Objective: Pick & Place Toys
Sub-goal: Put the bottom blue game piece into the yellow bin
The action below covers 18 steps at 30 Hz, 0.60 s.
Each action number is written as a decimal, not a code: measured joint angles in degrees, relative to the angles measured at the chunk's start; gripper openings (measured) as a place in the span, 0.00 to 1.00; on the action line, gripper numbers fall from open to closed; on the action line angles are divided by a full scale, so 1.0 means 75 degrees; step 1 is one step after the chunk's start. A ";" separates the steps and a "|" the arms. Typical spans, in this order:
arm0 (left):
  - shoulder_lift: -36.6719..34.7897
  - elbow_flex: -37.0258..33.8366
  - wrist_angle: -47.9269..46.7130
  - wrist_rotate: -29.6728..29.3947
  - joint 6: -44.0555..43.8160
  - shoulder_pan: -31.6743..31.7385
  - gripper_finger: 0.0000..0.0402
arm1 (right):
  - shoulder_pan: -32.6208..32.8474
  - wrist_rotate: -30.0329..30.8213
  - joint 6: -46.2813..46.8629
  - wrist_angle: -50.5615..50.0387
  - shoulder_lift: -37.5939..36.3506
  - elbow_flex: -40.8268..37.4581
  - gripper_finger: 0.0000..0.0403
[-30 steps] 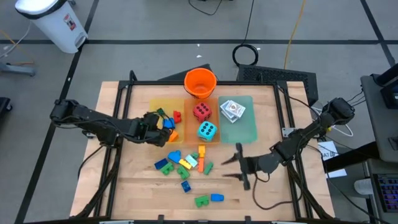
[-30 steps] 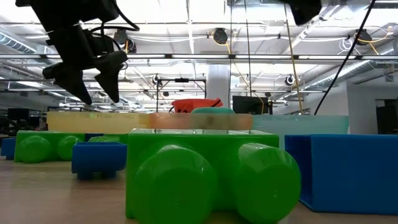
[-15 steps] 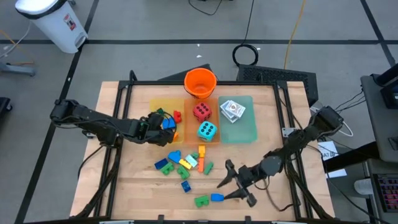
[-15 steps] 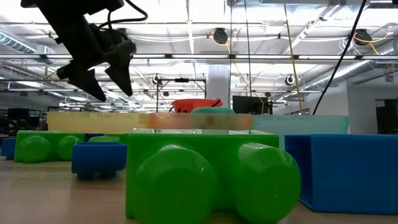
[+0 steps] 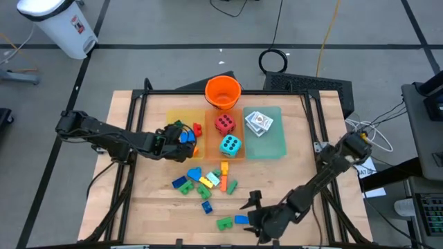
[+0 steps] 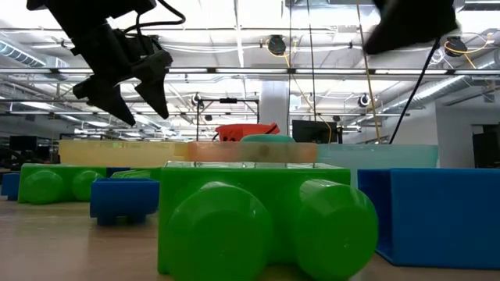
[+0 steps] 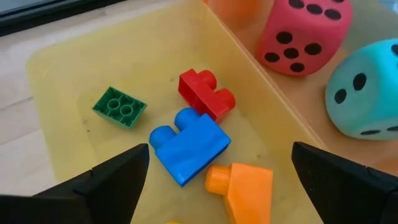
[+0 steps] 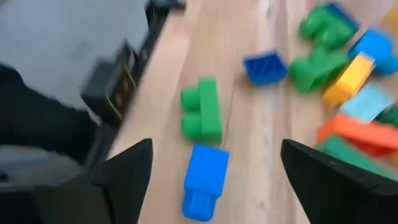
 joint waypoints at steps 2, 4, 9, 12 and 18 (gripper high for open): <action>0.0000 0.0000 0.0053 -0.0012 0.0000 0.0000 0.99 | -0.0066 -0.0052 0.0114 0.0032 0.0358 0.0000 0.81; 0.0000 0.0000 0.0086 -0.0015 0.0000 0.0000 0.99 | -0.0120 -0.0180 0.0131 0.0114 0.0663 0.0000 0.81; 0.0000 0.0000 0.0074 0.0010 -0.0012 0.0000 0.99 | -0.0187 -0.0228 0.0122 0.0519 0.1280 0.0003 0.77; 0.0000 0.0000 0.0084 0.0164 -0.0022 0.0000 0.99 | -0.0235 -0.0224 0.0253 0.0494 0.1524 0.0000 0.73; 0.0000 0.0000 0.0214 0.0408 0.0026 -0.0003 0.99 | -0.0236 -0.0225 0.0238 0.0437 0.1457 0.0003 0.62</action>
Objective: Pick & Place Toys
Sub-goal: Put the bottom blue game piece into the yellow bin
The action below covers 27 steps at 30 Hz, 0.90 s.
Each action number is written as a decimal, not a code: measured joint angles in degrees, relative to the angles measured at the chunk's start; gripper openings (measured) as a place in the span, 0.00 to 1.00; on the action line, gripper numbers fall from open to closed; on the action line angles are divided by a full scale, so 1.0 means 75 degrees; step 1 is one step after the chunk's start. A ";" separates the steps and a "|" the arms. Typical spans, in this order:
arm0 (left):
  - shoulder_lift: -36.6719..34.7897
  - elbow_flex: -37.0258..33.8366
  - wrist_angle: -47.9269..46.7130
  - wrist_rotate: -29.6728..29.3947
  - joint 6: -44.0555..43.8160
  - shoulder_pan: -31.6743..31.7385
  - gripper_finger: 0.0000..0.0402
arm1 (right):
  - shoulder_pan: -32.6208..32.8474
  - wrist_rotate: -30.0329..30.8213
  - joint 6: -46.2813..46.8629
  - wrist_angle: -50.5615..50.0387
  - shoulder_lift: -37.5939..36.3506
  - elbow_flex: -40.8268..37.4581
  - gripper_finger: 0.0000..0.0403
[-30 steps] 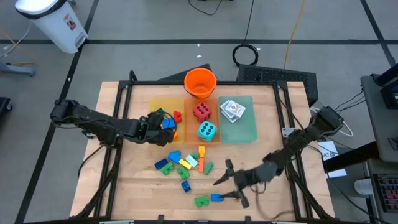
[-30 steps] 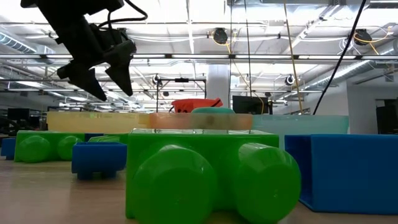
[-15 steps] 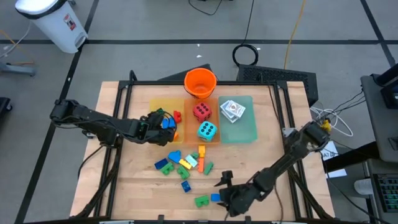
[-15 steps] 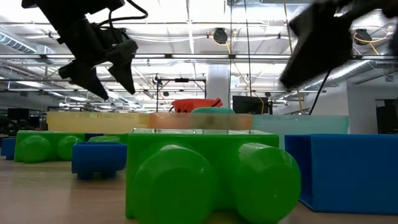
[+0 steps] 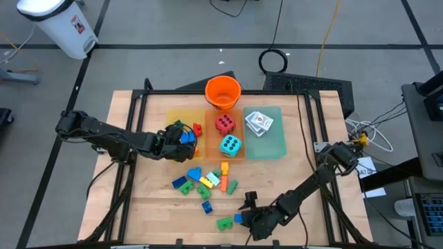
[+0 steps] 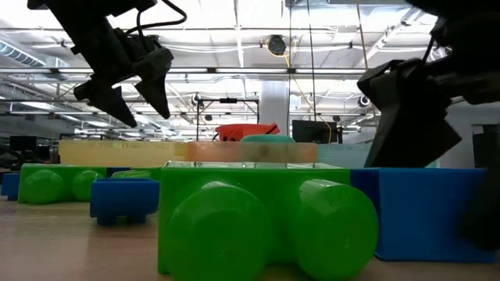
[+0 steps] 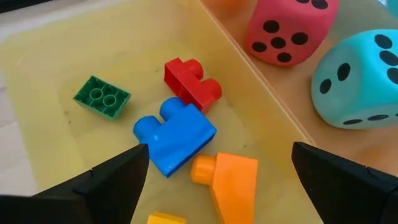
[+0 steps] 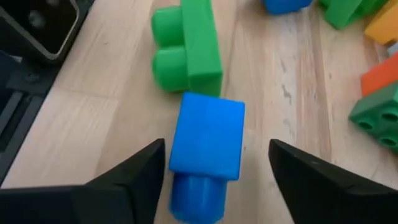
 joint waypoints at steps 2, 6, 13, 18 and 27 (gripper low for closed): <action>0.0000 0.0000 0.0037 -0.0001 0.0000 0.0003 0.99 | 0.0001 -0.0169 -0.0114 0.0030 -0.0053 -0.0003 0.57; 0.0000 0.0000 0.0052 -0.0004 0.0003 0.0003 0.99 | -0.0037 -0.0402 -0.0182 0.0013 -0.0049 0.0000 0.42; 0.0000 0.0000 0.0058 -0.0018 -0.0006 0.0003 0.99 | -0.0234 -0.0573 -0.0788 -0.0661 -0.0411 -0.0011 0.23; 0.0000 -0.0006 0.0708 0.0121 0.0253 0.0003 0.99 | -0.0412 -0.0367 -0.1172 -0.1831 -0.1271 -0.0006 0.23; 0.0272 -0.0006 0.5375 0.1739 0.3238 -0.0142 0.99 | -0.0653 0.2459 -0.2540 -0.2563 -0.2655 -0.0006 0.25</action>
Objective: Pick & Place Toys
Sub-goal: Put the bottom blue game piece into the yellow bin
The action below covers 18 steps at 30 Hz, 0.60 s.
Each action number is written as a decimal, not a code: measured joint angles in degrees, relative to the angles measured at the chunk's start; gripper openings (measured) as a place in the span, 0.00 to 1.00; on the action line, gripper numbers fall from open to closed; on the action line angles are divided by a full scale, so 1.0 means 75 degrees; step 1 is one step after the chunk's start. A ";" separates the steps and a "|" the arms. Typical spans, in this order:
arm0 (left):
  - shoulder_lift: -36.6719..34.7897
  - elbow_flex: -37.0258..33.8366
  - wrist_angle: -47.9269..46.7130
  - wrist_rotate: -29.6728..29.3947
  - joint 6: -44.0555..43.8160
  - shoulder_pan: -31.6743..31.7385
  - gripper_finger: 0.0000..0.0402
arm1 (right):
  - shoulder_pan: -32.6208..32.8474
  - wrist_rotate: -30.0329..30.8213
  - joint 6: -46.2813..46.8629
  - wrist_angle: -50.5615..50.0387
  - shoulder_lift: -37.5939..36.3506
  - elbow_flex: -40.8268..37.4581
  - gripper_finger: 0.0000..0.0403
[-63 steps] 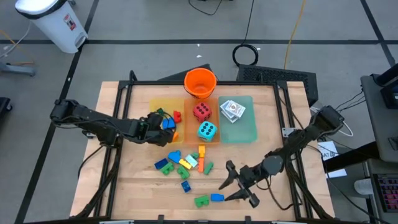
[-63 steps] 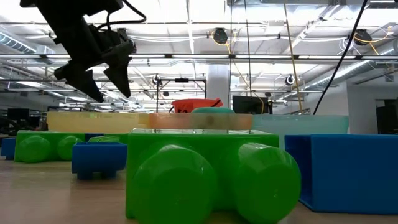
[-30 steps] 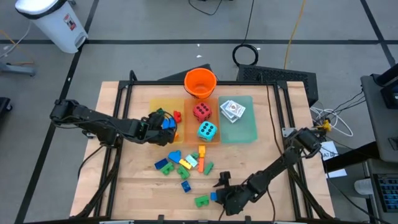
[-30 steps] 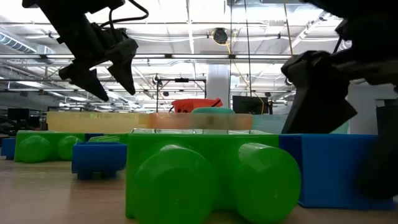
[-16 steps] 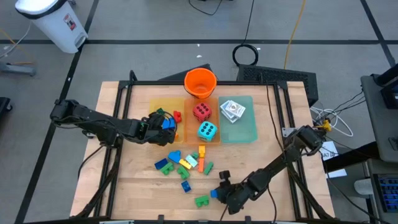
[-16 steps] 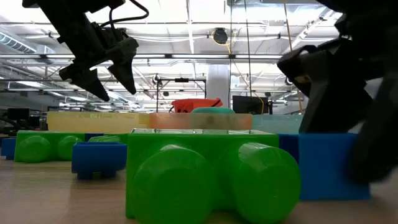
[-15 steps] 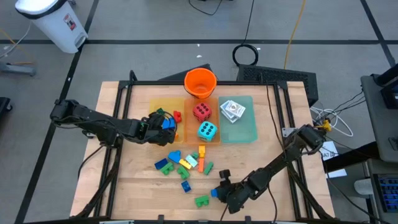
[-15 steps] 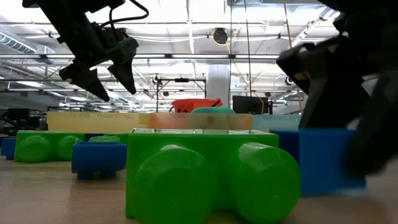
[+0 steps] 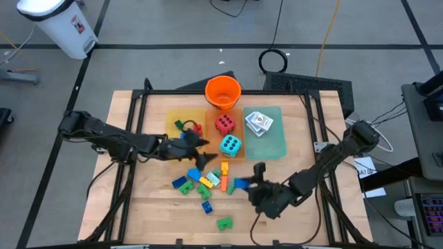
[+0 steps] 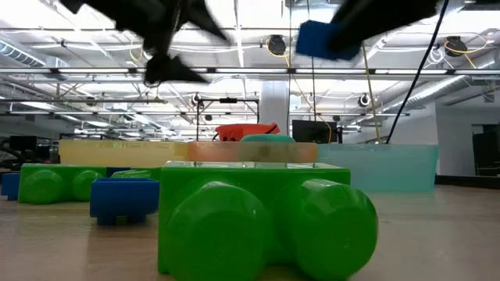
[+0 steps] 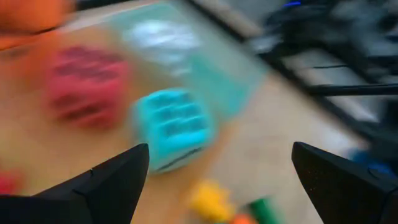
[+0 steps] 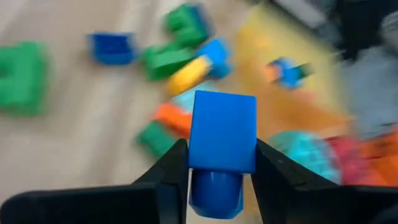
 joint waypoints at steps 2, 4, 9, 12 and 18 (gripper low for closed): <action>0.0203 0.0006 0.1096 0.0673 0.0375 -0.0006 0.99 | -0.0148 0.0568 -0.0507 0.0117 -0.0101 0.0003 0.23; 0.0485 0.0006 0.1949 0.1283 0.0607 -0.0012 0.99 | -0.0353 0.0868 -0.0991 0.0249 -0.0130 0.0000 0.23; 0.1168 0.0007 0.3549 0.2119 0.0919 -0.0012 0.99 | -0.0904 0.0982 -0.1894 0.0776 -0.0127 0.0000 0.23; 0.1474 0.0006 0.3613 0.2108 0.0741 0.0003 0.99 | -0.1154 0.0980 -0.2396 0.1410 -0.0127 0.0000 0.23; 0.1748 0.0003 0.3691 0.2068 0.0472 0.0155 0.99 | -0.1581 0.0732 -0.3474 0.2464 -0.0127 0.0000 0.23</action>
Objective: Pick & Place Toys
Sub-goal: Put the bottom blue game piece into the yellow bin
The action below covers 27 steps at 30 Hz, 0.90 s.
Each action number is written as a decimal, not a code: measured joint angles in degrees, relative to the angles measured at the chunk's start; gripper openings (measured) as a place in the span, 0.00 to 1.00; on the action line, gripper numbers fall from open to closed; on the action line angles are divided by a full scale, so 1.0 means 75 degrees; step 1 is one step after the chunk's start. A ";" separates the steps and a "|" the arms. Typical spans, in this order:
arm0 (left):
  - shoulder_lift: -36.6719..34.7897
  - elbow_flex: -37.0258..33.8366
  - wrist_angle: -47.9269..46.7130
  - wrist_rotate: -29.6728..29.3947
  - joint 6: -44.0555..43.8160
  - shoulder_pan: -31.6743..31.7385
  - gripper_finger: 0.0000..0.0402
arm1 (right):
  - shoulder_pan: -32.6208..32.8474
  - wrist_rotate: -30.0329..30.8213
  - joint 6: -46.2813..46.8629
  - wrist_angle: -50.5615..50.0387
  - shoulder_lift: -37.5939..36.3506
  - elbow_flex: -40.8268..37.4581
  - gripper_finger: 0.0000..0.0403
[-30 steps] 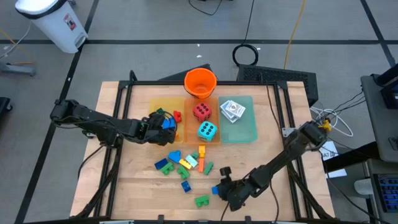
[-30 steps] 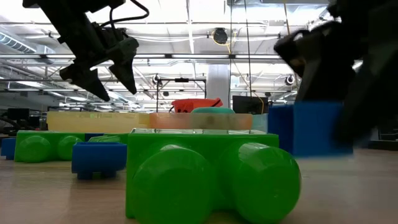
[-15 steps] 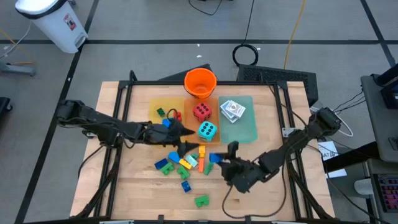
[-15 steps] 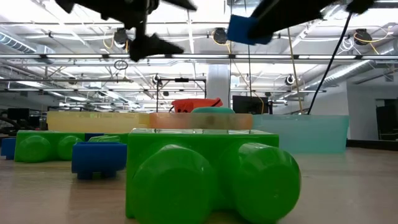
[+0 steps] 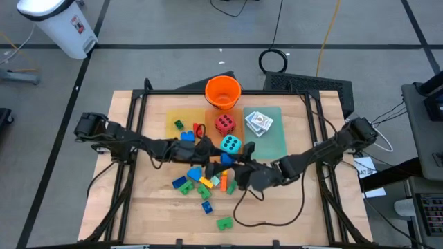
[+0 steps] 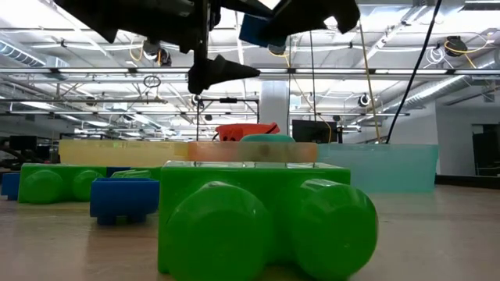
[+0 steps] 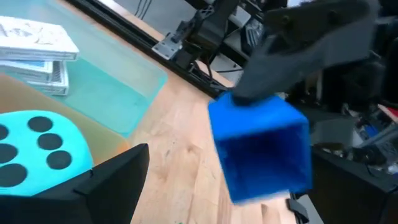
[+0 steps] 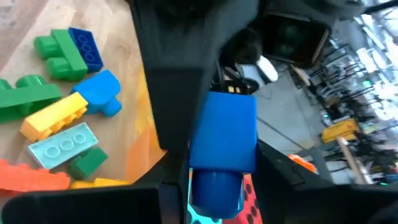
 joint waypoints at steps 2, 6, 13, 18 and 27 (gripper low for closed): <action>0.0000 -0.0003 0.0007 0.0004 -0.0114 0.0075 0.99 | -0.0125 -0.0282 0.0064 -0.0008 0.0000 -0.0003 0.23; -0.0003 -0.0003 0.0222 0.0010 -0.0124 0.0135 0.98 | -0.0195 -0.0381 0.0187 0.0000 0.0003 -0.0003 0.23; -0.0003 0.0000 0.0367 0.0205 -0.0410 0.0287 0.77 | -0.0186 -0.0380 -0.0053 -0.0011 0.0003 -0.0003 0.23; -0.0003 0.0000 0.0335 0.0388 -0.0736 0.0316 0.55 | -0.0229 -0.0385 -0.0231 -0.0014 0.0009 -0.0003 0.24; -0.0051 0.0006 0.0287 0.0454 -0.0866 0.0460 0.33 | -0.0321 -0.0366 0.0781 -0.0043 0.0012 -0.0006 0.34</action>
